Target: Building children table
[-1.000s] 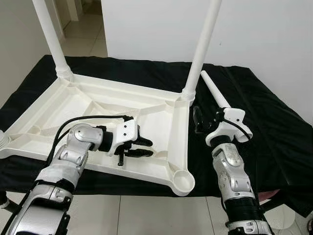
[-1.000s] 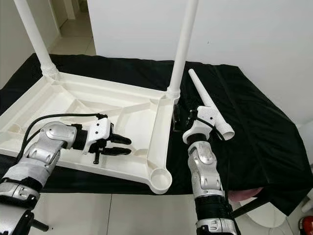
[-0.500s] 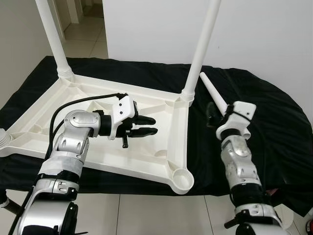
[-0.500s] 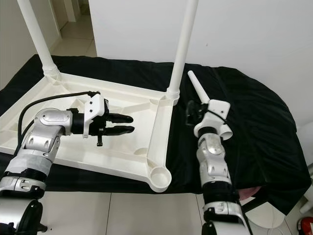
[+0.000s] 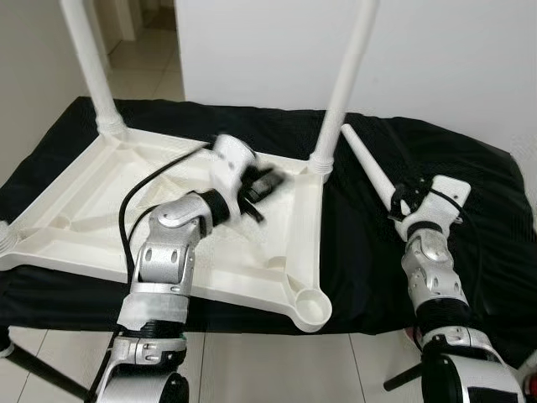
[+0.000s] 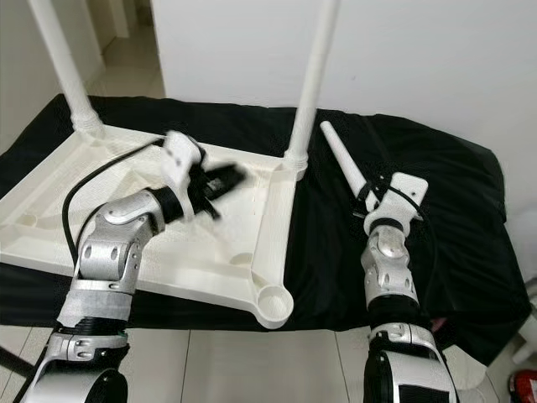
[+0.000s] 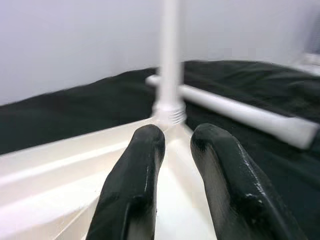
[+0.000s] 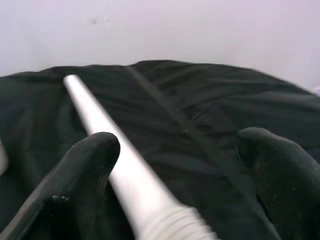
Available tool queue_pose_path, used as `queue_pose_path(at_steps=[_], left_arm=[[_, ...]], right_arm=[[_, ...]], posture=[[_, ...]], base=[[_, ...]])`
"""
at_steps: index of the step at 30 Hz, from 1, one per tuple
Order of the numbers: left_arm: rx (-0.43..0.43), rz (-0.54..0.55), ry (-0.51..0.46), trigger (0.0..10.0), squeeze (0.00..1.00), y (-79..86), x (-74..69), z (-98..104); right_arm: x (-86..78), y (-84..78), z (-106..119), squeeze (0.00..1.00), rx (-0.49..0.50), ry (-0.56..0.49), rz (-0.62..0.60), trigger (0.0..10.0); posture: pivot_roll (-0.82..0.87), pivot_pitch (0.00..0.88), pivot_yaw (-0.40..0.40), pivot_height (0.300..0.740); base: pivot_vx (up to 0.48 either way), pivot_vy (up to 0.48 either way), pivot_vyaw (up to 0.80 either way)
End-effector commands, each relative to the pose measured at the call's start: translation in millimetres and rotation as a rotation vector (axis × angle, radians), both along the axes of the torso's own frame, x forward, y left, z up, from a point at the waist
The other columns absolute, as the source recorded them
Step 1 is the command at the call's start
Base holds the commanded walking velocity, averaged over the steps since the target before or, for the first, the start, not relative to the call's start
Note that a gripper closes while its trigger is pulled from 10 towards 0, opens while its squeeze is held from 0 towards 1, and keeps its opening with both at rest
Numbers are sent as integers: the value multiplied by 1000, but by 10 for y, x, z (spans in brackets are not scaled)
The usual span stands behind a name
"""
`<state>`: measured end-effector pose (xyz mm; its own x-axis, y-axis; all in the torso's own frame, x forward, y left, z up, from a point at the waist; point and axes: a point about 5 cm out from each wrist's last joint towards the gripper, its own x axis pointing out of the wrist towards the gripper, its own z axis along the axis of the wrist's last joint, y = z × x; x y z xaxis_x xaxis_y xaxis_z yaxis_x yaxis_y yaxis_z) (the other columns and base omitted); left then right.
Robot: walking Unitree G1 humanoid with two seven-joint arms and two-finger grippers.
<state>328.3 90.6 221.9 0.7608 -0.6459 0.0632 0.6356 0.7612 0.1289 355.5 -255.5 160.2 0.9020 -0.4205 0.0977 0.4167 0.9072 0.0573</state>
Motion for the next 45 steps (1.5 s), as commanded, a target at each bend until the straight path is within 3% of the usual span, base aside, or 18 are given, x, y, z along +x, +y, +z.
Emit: queue_pose_path(at_steps=[1,9,10,11,12,16,17,21,22,28,33,45], left_arm=[[25,33,32,10000,0,-13,-21,-34],[74,30,-6,10000,0,-93,-90,-1],[83,22,-16,10000,0,-109,-114,8],[83,22,-16,10000,0,-109,-114,8],[86,-9,-33,10000,0,-125,-160,22],[100,-33,-44,10000,0,-127,-195,23],[106,-38,-56,10000,0,-122,-254,56],[108,-36,-57,10000,0,-123,-267,69],[112,-33,-57,10000,0,-132,-280,79],[132,2,-45,10000,0,-88,-289,95],[168,30,-38,10000,0,2,-316,106],[204,44,-8,10000,0,97,-376,126]], right_arm=[[7,-49,-22,0,10,11,-26,10000],[36,-119,-76,0,-4,68,27,10000],[38,-128,-84,282,-9,75,44,10000],[38,-128,-84,282,-9,75,44,10000],[44,-125,-92,1000,-2,78,93,10000],[48,-128,-79,1000,-18,73,128,10000],[62,-136,-35,384,-34,56,207,10000],[68,-144,-17,384,-36,50,228,10000],[74,-154,-6,0,-33,48,240,10000],[103,-224,2,0,-40,76,257,10000],[132,-196,32,0,-97,82,295,10000],[168,-128,22,0,-85,74,321,10000]], posture=[[29,0,-79,740],[34,0,-87,740],[35,5,-90,740],[35,5,-90,740],[32,30,-90,740],[31,38,-89,740],[23,85,-84,740],[23,85,-84,740],[22,93,-82,740],[29,136,-67,740],[47,181,-55,740],[80,233,-25,740]], base=[[0,0,0],[0,0,0],[0,0,0],[0,0,0],[0,0,0],[0,0,0],[0,0,0],[0,0,0],[0,0,0],[0,0,0],[0,0,0],[0,0,0]])
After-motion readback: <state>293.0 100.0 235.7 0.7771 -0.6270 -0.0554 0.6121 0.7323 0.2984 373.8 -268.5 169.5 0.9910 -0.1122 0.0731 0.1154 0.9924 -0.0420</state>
